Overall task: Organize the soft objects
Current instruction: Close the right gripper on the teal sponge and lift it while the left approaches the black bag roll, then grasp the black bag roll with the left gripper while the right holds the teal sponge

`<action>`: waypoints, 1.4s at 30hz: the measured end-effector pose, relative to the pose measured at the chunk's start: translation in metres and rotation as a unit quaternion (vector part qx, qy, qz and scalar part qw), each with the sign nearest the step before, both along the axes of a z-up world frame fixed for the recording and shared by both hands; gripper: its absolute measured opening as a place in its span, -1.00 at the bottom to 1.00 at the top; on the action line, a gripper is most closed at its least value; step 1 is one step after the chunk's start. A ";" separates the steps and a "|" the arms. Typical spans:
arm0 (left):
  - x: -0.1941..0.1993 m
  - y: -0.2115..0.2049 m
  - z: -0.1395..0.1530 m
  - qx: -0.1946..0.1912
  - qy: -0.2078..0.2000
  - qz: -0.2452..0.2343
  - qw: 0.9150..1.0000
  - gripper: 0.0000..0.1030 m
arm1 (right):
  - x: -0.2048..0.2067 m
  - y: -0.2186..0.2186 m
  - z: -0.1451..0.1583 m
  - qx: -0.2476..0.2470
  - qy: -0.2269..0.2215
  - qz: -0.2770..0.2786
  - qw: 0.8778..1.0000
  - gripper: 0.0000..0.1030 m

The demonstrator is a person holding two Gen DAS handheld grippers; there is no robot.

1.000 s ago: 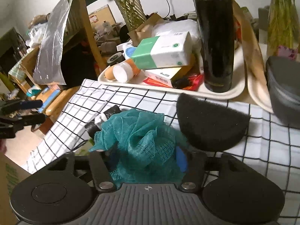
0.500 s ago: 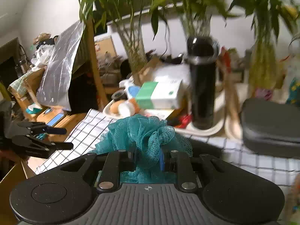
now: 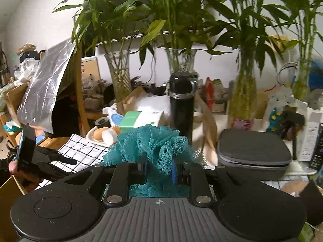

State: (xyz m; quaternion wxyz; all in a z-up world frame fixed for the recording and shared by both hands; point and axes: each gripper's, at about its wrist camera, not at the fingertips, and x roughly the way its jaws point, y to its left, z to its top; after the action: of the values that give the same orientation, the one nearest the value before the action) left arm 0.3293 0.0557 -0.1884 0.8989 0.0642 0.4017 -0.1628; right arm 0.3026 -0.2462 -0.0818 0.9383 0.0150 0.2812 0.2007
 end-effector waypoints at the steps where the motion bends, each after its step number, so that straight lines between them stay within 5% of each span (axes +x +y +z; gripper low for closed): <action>1: 0.002 0.000 -0.001 -0.007 0.004 0.001 1.000 0.33 | -0.001 -0.002 0.001 0.000 -0.001 -0.004 1.000 -0.53; 11: 0.017 -0.011 -0.009 -0.020 0.018 -0.008 1.000 0.31 | -0.001 -0.005 -0.004 0.003 0.009 -0.003 1.000 -0.53; 16: 0.027 -0.010 -0.016 -0.038 0.039 -0.006 0.999 -0.19 | -0.001 -0.002 -0.005 0.002 0.013 0.006 1.000 -0.53; 42: -0.025 -0.006 0.067 -0.017 -0.038 0.006 0.999 -0.20 | -0.019 0.003 0.000 -0.038 0.025 0.016 0.999 -0.53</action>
State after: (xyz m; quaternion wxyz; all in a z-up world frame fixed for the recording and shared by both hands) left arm 0.3047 0.0499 -0.1212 0.9154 0.0525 0.3648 -0.1621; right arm 0.2834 -0.2434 -0.0813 0.9274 -0.0200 0.3125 0.2049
